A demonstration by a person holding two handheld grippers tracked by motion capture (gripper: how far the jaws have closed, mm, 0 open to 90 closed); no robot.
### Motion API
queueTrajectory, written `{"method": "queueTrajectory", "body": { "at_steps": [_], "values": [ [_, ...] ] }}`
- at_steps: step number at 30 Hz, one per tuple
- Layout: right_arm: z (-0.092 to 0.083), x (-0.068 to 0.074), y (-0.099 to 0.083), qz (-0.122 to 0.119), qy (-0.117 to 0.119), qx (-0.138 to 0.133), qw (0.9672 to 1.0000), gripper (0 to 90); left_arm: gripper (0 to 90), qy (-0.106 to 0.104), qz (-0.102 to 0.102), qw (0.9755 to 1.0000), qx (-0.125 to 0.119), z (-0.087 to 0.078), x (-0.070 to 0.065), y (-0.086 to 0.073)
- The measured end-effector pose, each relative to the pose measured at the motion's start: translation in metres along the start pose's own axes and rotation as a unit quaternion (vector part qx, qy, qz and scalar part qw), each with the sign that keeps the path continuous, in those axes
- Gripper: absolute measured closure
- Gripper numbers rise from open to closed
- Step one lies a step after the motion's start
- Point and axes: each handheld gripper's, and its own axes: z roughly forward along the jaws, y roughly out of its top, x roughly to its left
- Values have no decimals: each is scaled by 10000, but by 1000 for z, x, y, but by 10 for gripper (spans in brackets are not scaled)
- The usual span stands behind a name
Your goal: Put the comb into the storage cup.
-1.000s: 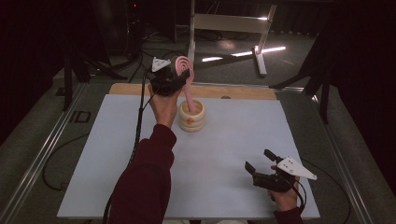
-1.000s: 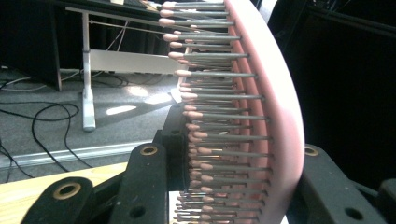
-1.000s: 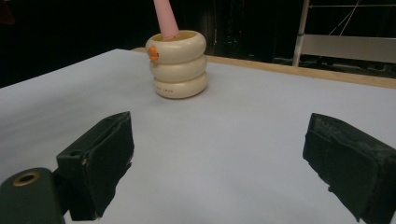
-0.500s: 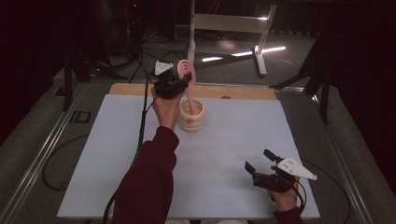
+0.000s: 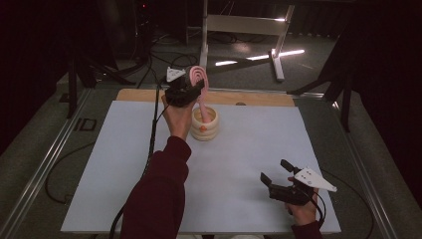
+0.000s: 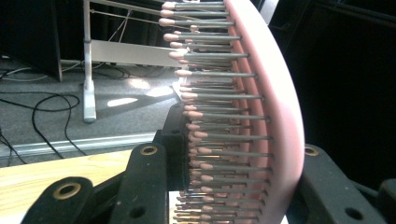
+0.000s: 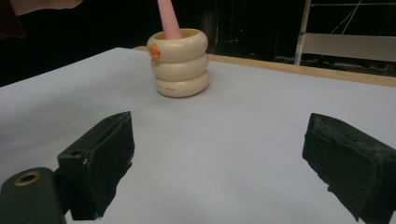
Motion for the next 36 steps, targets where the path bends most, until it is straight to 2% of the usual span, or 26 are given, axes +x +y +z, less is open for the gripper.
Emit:
{"method": "queueTrajectory", "body": {
  "at_steps": [12,14,16,20,26,36],
  "values": [
    [0,0,0,7,7,5,10000,90,645,73,-37,10000,17,3,2,-7],
    [0,0,0,19,6,0,10000,90,645,64,-119,9999,-51,3,4,-9],
    [0,0,0,0,1,12,10000,90,645,130,-99,9999,-19,3,5,-12],
    [0,0,0,-1,2,11,10000,90,645,132,-111,9998,-21,3,6,-13],
    [0,0,0,-2,-2,13,10000,90,645,178,-212,9996,-7,4,11,-21],
    [0,0,0,3,1,14,10000,90,645,179,-156,9997,28,8,7,-25]
  ]
}}
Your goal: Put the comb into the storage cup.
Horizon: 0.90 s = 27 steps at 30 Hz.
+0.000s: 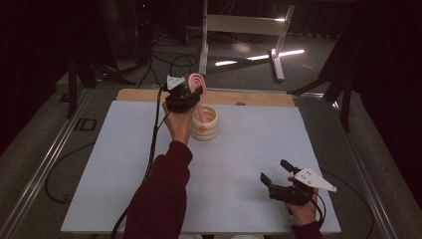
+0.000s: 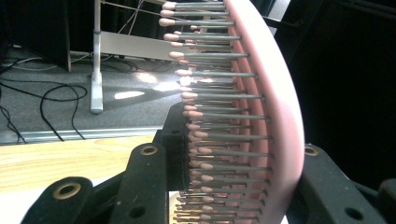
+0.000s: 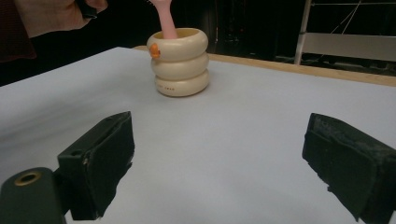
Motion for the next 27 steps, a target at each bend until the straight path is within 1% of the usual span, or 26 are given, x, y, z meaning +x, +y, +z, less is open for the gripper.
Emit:
{"method": "queueTrajectory", "body": {
  "at_steps": [15,22,27],
  "values": [
    [1,0,0,5,29,-5,10000,90,645,-18,-39,10000,47,5,-3,-5],
    [1,1,-1,-5,21,20,10000,90,645,-8,-57,9999,106,8,-2,-8],
    [1,1,-1,4,19,19,10000,90,645,0,-81,9999,104,8,-1,-10]
  ]
}}
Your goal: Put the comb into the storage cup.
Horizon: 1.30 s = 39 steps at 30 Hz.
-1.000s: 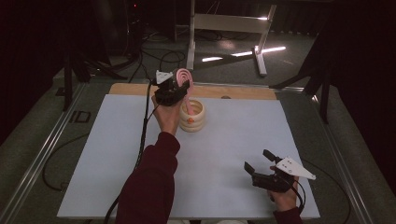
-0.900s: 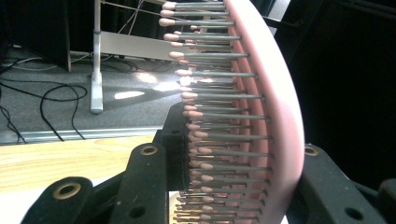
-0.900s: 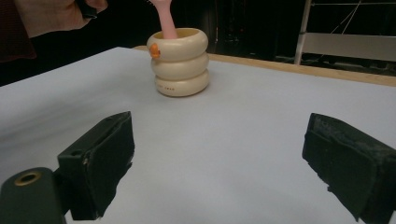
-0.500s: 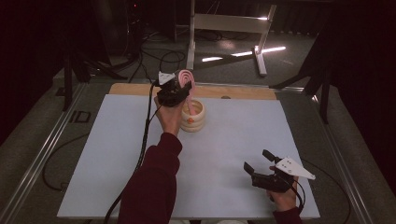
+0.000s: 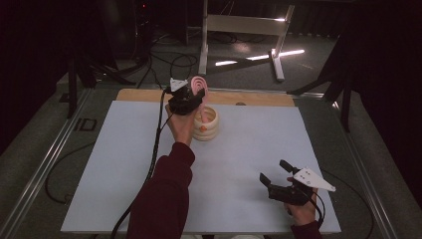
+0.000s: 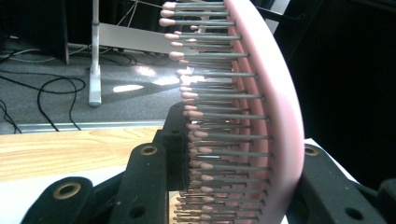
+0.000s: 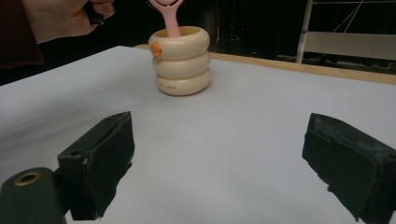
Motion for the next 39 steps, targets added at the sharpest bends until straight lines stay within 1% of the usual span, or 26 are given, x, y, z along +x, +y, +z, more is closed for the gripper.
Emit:
{"method": "queueTrajectory", "body": {
  "at_steps": [15,34,36,39],
  "values": [
    [0,0,0,-6,9,3,10000,90,644,-66,-76,9999,7,5,-4,-5],
    [0,1,0,-11,27,-7,10000,90,644,-66,-66,9999,75,10,-7,-13],
    [0,1,0,-2,21,-8,10000,90,644,-72,-84,9999,77,11,-6,-15],
    [0,1,0,0,18,-5,10000,90,644,-93,-181,9998,86,11,-3,-17]
  ]
}}
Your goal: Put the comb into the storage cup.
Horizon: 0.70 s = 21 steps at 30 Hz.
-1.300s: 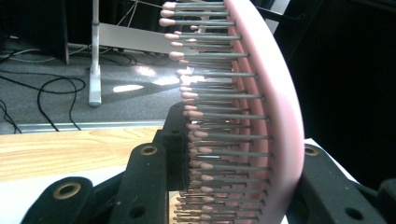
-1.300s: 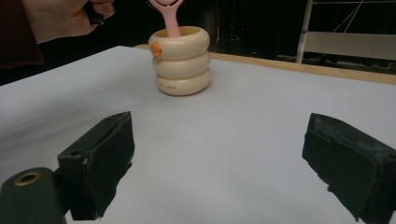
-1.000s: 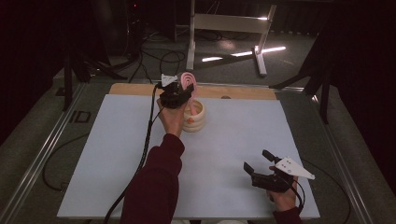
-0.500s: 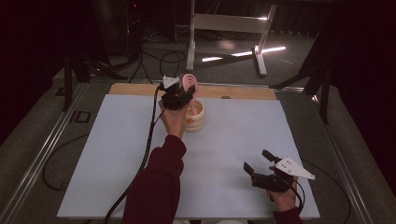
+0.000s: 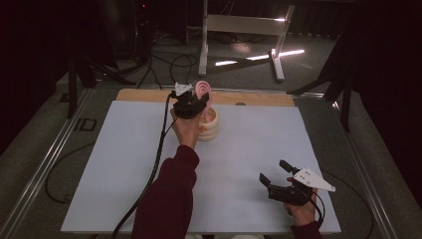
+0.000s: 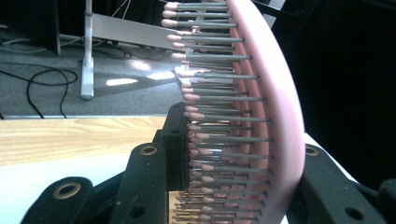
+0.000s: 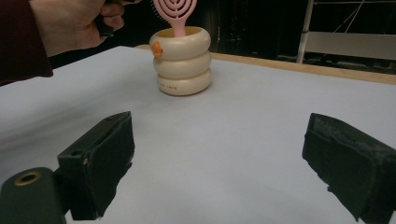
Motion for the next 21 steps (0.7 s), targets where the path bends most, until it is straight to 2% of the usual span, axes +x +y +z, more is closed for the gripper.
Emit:
{"method": "queueTrajectory", "body": {
  "at_steps": [2,3,21],
  "values": [
    [0,0,0,-10,10,4,10000,90,644,0,0,10000,0,0,0,0],
    [0,0,0,-10,10,4,10000,90,644,4,-81,10000,-24,-1,3,-1],
    [1,1,0,-18,14,12,10000,90,643,-25,-193,9998,43,0,9,-5]
  ]
}}
